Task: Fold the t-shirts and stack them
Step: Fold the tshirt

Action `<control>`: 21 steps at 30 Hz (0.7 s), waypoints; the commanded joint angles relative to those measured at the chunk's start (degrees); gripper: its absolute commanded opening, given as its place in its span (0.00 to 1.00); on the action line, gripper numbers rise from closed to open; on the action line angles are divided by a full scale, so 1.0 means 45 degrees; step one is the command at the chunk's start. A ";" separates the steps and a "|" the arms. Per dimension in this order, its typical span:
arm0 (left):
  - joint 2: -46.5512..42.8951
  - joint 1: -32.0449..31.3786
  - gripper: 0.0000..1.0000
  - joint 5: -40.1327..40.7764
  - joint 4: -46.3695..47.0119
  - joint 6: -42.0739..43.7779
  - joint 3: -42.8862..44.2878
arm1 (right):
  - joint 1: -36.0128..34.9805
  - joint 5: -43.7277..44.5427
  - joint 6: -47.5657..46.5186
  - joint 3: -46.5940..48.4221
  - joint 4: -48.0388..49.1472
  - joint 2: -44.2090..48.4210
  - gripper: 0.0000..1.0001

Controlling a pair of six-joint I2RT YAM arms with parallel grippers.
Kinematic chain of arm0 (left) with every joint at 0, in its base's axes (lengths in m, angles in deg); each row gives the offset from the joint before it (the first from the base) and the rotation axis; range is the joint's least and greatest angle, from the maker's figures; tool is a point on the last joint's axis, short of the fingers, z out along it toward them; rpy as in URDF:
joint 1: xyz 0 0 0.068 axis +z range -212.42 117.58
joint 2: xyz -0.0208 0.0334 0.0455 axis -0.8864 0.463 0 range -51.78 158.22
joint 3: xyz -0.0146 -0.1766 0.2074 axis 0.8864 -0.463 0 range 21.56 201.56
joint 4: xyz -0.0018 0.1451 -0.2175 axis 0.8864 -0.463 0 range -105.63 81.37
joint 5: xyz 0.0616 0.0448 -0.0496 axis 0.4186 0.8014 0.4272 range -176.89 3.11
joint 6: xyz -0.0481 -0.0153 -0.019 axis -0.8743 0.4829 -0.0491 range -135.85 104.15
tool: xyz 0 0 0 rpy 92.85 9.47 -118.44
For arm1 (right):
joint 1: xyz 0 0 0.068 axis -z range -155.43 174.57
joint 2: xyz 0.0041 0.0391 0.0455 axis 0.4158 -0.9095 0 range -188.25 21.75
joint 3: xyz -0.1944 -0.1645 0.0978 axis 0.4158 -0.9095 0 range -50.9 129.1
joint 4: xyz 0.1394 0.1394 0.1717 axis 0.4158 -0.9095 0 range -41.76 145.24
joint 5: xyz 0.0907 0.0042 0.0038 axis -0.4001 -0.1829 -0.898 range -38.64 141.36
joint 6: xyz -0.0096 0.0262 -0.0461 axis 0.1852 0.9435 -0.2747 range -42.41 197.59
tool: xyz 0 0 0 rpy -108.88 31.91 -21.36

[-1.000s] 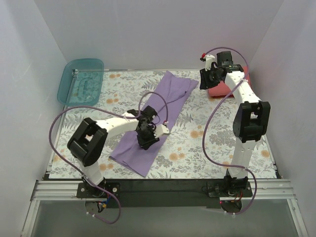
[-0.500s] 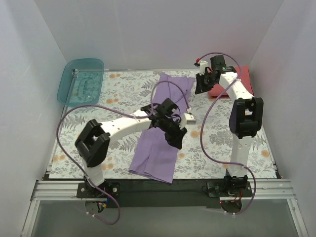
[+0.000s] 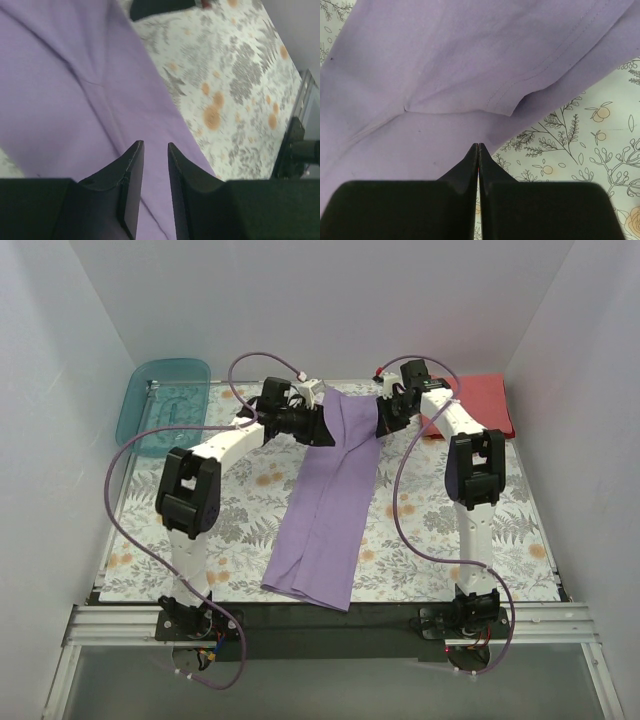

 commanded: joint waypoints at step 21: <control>0.5015 0.1156 0.00 0.6439 0.1219 -0.3663 0.2896 | 0.0080 -0.0332 -0.0014 -0.0229 0.0312 0.1073 0.27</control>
